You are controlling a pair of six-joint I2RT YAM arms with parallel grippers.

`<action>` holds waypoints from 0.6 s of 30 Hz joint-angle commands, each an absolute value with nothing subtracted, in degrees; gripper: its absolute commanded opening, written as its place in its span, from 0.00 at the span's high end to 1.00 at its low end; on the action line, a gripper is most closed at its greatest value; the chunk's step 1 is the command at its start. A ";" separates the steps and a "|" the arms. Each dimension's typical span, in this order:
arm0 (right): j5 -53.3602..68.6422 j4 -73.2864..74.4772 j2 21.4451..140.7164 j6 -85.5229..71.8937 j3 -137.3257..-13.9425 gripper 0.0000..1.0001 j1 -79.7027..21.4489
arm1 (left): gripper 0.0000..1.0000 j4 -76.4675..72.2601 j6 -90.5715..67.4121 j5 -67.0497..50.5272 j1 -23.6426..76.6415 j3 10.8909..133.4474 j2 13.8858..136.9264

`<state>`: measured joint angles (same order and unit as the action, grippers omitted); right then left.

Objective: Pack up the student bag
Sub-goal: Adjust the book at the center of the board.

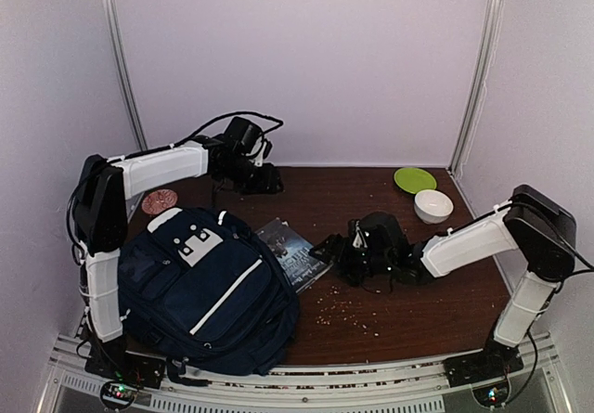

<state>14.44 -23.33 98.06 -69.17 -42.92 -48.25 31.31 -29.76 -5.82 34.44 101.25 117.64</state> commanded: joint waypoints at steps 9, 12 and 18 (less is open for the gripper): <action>16.22 -32.40 106.21 -79.05 -44.22 0.19 -49.66 | 0.03 33.34 -28.60 -5.51 31.84 103.90 126.04; 17.22 -33.08 108.66 -79.62 -46.28 0.19 -49.71 | 0.04 35.14 -28.40 -5.16 31.74 105.55 128.56; 17.24 -33.21 110.97 -80.51 -48.47 0.21 -49.42 | 0.07 35.33 -27.65 -8.20 30.54 106.44 131.67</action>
